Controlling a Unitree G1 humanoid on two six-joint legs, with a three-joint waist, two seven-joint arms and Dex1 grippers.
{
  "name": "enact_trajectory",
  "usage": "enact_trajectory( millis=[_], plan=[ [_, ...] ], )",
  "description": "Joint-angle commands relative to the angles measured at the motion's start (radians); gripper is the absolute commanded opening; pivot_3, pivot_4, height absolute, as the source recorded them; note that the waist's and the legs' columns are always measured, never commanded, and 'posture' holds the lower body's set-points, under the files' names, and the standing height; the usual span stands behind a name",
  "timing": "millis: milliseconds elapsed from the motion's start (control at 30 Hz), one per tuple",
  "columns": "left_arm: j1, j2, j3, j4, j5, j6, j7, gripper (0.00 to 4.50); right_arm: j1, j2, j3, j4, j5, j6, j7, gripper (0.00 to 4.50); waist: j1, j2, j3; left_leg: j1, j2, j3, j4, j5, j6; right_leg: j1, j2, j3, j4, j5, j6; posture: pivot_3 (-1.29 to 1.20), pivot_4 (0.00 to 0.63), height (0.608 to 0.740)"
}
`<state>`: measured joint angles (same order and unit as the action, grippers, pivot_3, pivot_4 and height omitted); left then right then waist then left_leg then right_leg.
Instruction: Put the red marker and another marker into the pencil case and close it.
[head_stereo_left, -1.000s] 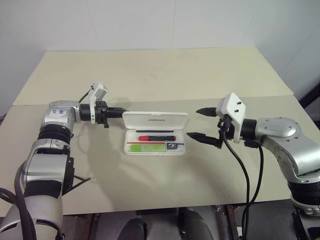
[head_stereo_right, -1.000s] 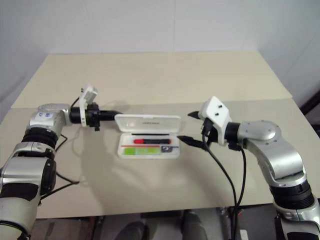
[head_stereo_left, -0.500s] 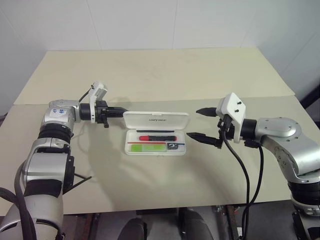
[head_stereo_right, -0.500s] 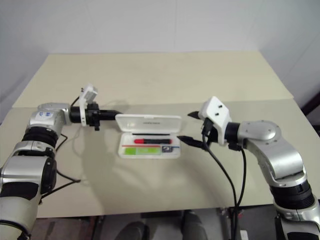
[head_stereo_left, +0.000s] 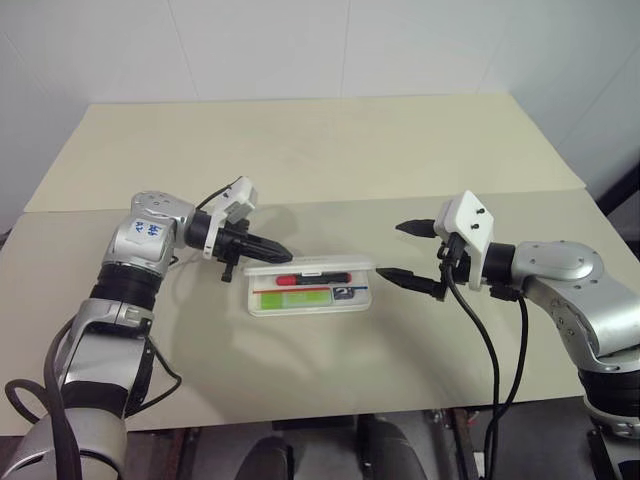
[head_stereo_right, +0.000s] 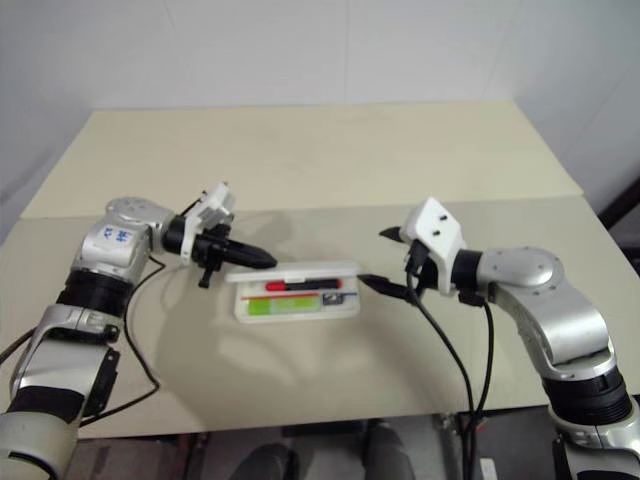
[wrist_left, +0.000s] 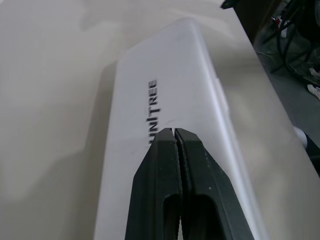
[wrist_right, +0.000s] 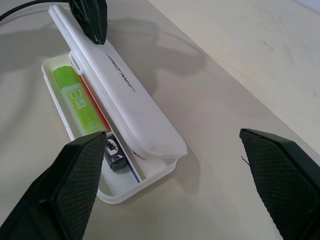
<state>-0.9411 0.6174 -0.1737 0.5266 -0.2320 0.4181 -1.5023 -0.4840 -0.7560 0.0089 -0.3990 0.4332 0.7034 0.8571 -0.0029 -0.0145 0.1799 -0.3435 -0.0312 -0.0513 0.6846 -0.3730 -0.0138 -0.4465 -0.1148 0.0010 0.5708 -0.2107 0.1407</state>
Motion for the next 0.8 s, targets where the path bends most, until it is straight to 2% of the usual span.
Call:
enact_trajectory(
  millis=[33,200,333,600,800],
  plan=[
    [0.023,0.021,-0.001,-0.088,-0.042,0.032,-0.079,0.02,-0.002,-0.009,-0.036,-0.041,0.015,-0.005,-0.011,4.50,0.000,0.000,0.000,0.000,0.000,0.000,0.000,0.000,0.000,0.000,0.000,0.000,0.000,0.000,0.000,0.00,0.150,0.740],
    [0.108,0.047,-0.024,-0.227,-0.072,0.103,-0.058,0.02,0.003,-0.011,-0.039,-0.041,0.015,-0.008,-0.013,4.50,0.000,0.000,0.000,0.000,0.000,0.000,0.000,0.000,0.000,0.000,0.000,0.000,0.000,0.000,0.000,0.00,0.150,0.740],
    [0.142,0.066,-0.038,-0.266,-0.054,0.132,-0.010,0.02,0.004,-0.009,-0.038,-0.041,0.014,-0.010,-0.016,4.50,0.001,0.000,0.000,0.000,0.000,0.000,0.000,0.000,0.001,0.000,0.000,0.001,0.000,0.000,0.000,0.00,0.150,0.740],
    [0.127,0.056,-0.029,-0.199,-0.008,0.116,0.097,0.02,0.013,-0.010,-0.040,-0.044,0.013,-0.015,-0.018,4.50,0.002,0.000,0.000,0.000,0.000,0.000,0.000,0.000,0.001,0.000,0.000,0.001,0.000,0.000,0.000,0.00,0.150,0.740],
    [0.143,0.057,-0.048,-0.201,0.007,0.110,0.097,0.02,0.017,-0.010,-0.042,-0.048,0.014,-0.016,-0.019,4.50,0.002,0.000,0.000,0.000,0.000,0.001,0.000,0.000,0.001,0.000,0.000,0.001,0.000,0.000,0.000,0.00,0.150,0.740]
  ],
)
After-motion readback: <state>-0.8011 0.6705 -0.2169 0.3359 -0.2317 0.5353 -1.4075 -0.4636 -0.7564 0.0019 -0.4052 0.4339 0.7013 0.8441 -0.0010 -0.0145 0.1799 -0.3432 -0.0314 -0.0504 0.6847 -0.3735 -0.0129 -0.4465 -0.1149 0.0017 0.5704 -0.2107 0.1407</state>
